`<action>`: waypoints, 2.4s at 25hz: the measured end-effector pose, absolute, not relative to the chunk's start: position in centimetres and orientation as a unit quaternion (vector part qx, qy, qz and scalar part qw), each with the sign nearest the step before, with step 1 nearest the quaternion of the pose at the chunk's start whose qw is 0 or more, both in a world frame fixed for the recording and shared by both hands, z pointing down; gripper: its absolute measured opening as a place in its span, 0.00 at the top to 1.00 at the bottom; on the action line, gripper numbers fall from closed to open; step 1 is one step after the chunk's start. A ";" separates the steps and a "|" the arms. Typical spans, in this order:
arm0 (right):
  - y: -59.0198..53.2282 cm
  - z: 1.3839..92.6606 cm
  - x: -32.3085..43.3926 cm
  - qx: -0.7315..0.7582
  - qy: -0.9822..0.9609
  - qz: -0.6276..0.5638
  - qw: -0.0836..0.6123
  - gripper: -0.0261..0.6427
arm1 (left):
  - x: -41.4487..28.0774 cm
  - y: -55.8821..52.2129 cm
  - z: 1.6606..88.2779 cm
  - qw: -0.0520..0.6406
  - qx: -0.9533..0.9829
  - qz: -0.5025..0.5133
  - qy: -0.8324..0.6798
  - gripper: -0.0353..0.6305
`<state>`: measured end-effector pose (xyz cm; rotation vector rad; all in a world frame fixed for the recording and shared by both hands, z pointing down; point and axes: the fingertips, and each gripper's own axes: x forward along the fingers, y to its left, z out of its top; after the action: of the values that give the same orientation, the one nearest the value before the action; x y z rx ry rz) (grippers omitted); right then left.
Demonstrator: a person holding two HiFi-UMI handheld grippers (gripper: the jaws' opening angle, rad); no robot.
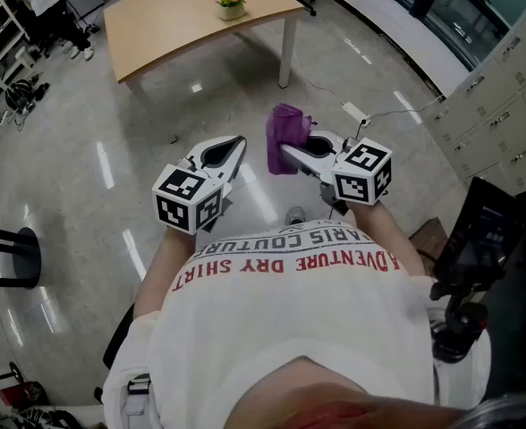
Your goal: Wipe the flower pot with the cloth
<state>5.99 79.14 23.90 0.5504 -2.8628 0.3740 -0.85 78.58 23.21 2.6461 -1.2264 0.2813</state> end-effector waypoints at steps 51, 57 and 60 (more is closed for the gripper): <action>8.9 26.2 8.7 0.148 -0.977 0.135 0.069 0.89 | -1.7 11.8 26.7 0.104 0.848 0.072 -0.514 0.94; 2.4 28.2 5.5 0.140 -0.975 0.151 0.085 0.89 | -5.2 5.3 28.0 0.111 0.843 0.072 -0.521 0.94; -2.3 29.7 4.7 0.149 -0.970 0.168 0.088 0.89 | -6.3 1.2 29.9 0.117 0.843 0.081 -0.519 0.94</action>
<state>4.73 -2.27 29.75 0.4443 -2.8889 0.4994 -6.32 1.20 29.93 2.4684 -1.5190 0.2365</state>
